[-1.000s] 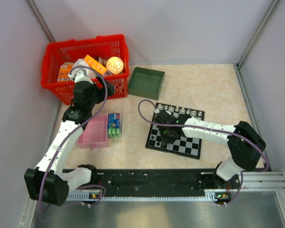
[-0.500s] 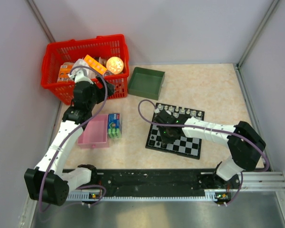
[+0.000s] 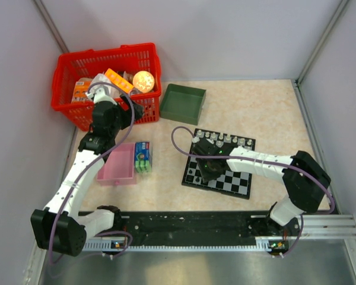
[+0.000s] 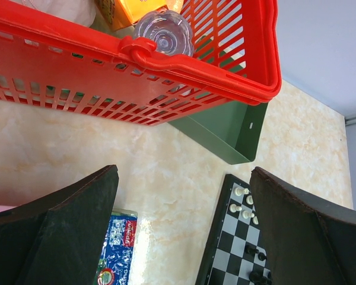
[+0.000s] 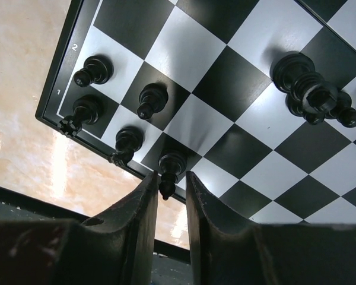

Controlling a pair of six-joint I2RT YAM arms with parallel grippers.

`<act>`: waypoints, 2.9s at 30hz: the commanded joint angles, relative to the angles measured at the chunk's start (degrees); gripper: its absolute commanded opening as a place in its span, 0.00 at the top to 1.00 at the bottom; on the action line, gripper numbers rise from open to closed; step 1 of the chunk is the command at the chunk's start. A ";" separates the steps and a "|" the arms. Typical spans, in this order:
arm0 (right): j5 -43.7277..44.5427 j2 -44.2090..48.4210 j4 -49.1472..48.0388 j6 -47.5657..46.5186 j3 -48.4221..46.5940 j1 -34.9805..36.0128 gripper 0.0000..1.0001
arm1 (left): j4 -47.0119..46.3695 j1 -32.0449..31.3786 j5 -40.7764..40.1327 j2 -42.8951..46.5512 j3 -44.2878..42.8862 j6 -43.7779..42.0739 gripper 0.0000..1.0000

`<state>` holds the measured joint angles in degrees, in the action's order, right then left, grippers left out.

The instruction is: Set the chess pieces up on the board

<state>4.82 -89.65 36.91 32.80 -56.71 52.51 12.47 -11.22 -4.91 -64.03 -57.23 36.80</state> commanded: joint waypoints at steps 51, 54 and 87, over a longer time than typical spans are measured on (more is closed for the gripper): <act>-1.22 2.37 1.77 -3.44 -9.73 0.14 0.74 | -2.89 0.33 0.34 0.40 0.01 0.12 0.03; -1.39 3.33 1.77 -3.70 -10.09 -0.74 0.74 | -2.89 0.33 0.51 0.48 -0.07 0.12 0.02; 1.68 -14.24 1.50 -11.44 -22.22 -16.12 0.70 | -2.01 0.59 -0.63 1.01 -0.07 -0.76 0.02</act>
<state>6.46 -102.74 39.05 22.04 -75.88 36.56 12.47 -11.03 -4.97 -64.23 -57.21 36.91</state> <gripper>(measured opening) 0.305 0.980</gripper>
